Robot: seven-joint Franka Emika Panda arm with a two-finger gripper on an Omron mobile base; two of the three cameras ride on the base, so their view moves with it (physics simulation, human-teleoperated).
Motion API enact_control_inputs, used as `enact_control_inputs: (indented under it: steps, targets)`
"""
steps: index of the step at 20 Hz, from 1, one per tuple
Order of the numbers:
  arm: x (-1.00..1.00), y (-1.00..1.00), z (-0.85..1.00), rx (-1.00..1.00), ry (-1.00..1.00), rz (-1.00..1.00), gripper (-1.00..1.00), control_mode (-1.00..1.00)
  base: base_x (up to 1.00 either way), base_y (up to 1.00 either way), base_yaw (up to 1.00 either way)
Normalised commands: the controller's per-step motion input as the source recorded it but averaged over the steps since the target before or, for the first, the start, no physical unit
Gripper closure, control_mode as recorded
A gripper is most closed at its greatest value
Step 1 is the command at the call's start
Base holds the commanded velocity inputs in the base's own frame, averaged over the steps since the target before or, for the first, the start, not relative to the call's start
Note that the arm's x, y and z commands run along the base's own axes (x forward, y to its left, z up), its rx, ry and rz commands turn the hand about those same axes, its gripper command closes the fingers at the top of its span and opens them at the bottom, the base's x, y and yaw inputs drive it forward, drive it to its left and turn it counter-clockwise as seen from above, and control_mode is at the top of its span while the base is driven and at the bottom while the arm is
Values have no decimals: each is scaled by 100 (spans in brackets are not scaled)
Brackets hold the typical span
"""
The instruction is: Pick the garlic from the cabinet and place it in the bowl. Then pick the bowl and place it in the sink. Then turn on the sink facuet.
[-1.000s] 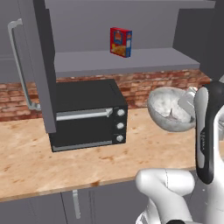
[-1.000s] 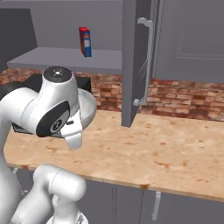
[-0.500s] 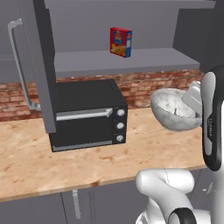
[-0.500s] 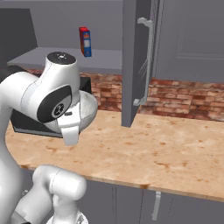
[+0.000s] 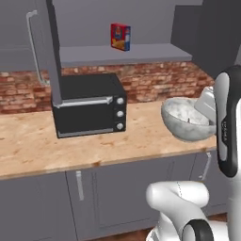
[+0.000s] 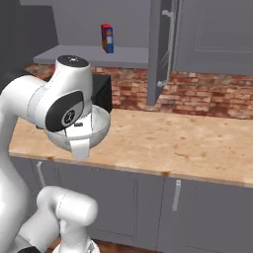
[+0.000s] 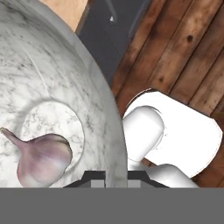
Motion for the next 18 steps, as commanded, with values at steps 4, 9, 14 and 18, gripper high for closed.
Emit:
enact_control_inputs:
  steps: [4,9,14,18]
  targets:
    - [0,0,0,0,0,0,100,100,-54,0,2]
    - [0,0,0,0,0,0,100,100,-56,0,-7]
    - [0,0,0,0,0,0,100,100,-41,0,-65]
    - [0,0,0,0,0,0,100,100,-23,0,-83]
